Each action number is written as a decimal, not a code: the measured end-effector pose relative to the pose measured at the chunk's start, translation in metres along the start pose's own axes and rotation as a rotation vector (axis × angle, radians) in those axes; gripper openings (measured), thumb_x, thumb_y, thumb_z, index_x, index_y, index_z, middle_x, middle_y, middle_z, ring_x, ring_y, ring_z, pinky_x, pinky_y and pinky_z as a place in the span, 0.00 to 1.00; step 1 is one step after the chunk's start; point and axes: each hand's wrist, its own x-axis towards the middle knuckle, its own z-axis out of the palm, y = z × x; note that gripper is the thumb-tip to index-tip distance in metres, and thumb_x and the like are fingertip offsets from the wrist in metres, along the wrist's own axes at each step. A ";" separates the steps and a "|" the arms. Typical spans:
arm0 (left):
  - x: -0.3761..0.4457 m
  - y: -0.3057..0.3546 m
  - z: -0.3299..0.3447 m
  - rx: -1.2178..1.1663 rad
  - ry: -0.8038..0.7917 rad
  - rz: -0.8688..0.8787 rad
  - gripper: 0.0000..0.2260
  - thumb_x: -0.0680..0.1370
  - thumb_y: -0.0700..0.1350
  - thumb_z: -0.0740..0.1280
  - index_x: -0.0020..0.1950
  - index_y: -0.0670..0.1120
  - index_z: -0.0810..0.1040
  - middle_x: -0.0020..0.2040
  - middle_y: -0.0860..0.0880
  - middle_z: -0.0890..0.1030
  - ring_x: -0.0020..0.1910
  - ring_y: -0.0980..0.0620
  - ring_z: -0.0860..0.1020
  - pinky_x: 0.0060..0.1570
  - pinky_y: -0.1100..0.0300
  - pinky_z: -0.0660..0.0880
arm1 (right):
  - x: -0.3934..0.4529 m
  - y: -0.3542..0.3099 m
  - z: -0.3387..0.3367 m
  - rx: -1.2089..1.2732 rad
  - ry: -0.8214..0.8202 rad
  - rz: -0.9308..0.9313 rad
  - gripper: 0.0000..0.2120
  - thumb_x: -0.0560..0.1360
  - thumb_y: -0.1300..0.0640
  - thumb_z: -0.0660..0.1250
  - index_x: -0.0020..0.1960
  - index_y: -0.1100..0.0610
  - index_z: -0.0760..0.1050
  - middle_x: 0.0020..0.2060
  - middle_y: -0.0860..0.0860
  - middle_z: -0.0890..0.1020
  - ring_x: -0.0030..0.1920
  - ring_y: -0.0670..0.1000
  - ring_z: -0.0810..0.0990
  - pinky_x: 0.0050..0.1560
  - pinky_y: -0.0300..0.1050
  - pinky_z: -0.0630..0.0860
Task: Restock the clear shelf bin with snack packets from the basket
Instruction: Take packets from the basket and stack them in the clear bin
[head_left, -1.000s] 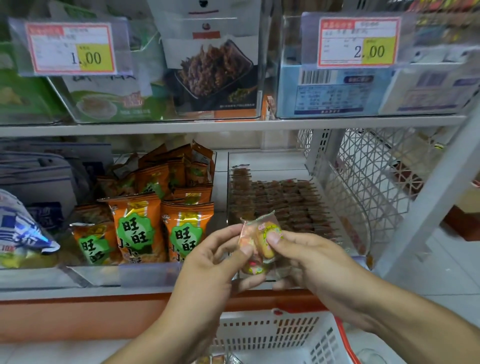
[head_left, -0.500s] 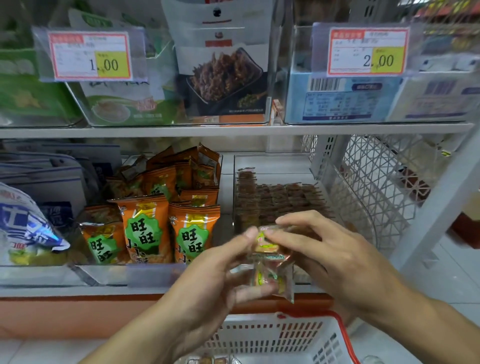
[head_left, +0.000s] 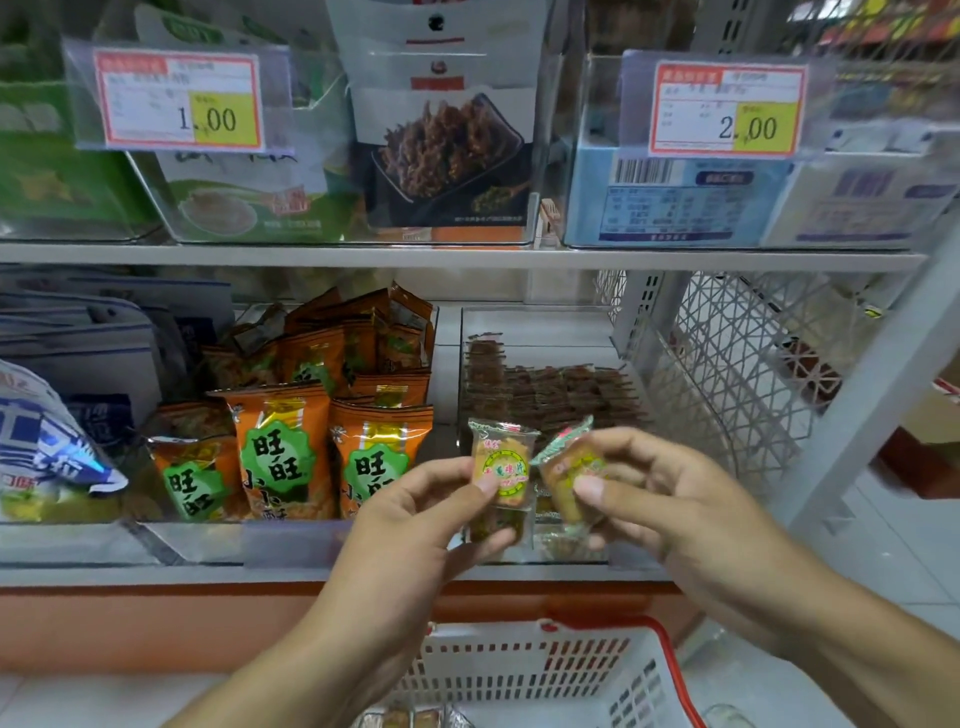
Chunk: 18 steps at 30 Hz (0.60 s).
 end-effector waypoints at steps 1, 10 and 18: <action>0.000 -0.001 0.001 -0.001 -0.006 0.005 0.10 0.70 0.45 0.76 0.50 0.45 0.87 0.54 0.43 0.87 0.54 0.48 0.86 0.47 0.55 0.84 | 0.000 0.002 0.005 0.085 -0.006 0.071 0.11 0.74 0.64 0.70 0.56 0.61 0.80 0.48 0.60 0.86 0.43 0.51 0.84 0.41 0.42 0.82; -0.002 -0.003 0.003 0.017 -0.073 -0.027 0.11 0.71 0.46 0.74 0.52 0.47 0.88 0.55 0.45 0.87 0.55 0.49 0.86 0.44 0.58 0.83 | -0.001 0.013 0.016 -0.011 0.098 0.204 0.09 0.76 0.58 0.71 0.56 0.54 0.85 0.47 0.55 0.86 0.42 0.50 0.80 0.33 0.40 0.76; 0.000 -0.005 0.006 -0.081 -0.101 -0.069 0.13 0.69 0.44 0.73 0.53 0.44 0.88 0.56 0.43 0.87 0.58 0.47 0.85 0.46 0.58 0.83 | -0.003 0.017 0.017 0.006 0.074 0.164 0.11 0.80 0.54 0.66 0.57 0.53 0.84 0.53 0.53 0.86 0.49 0.50 0.82 0.39 0.43 0.74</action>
